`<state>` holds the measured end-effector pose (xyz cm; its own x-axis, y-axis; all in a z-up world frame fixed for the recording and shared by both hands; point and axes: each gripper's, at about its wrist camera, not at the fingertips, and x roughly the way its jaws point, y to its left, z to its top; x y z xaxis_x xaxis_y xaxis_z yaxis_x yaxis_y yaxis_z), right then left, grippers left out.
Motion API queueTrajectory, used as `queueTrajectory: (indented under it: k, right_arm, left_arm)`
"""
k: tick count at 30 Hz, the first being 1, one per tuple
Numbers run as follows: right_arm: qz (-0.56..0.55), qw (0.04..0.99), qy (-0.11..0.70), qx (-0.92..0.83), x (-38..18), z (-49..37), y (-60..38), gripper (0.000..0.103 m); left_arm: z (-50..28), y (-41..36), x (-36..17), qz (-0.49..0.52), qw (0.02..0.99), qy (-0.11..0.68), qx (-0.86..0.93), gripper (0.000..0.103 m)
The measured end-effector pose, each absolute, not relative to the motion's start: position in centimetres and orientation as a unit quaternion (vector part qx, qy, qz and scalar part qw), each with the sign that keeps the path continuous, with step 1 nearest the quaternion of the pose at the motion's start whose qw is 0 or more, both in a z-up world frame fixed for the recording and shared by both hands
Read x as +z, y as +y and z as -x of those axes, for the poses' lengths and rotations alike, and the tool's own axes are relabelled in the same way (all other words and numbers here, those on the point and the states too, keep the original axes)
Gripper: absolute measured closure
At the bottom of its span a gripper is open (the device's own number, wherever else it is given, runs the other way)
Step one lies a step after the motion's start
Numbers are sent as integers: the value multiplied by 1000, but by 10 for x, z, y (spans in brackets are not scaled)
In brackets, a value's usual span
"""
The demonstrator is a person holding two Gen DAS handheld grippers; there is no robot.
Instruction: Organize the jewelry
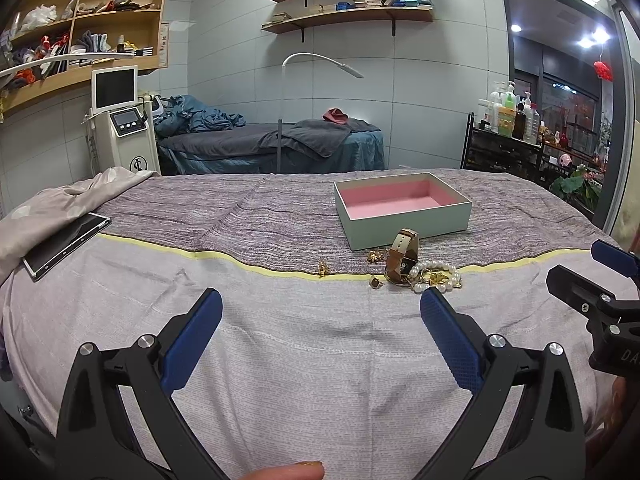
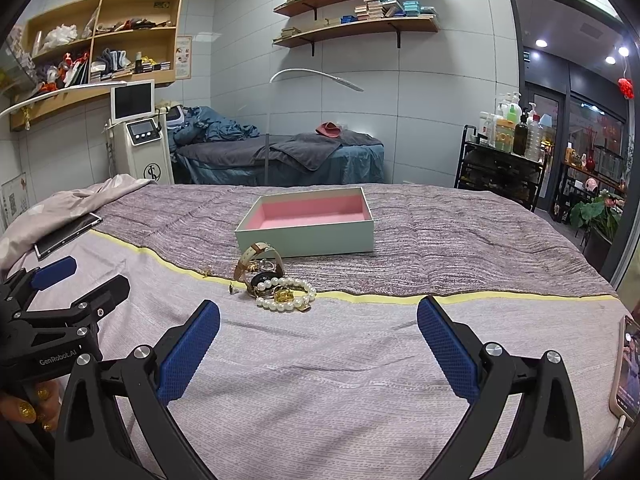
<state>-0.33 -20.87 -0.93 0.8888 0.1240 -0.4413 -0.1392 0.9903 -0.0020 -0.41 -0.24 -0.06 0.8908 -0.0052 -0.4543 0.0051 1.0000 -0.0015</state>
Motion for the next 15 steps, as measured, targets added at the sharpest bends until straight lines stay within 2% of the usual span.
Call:
queueTrajectory:
  k: [15]
  right_arm:
    - [14, 971, 228, 66, -10, 4, -208, 6]
  left_arm:
    - [4, -4, -1, -3, 971, 237, -5, 5]
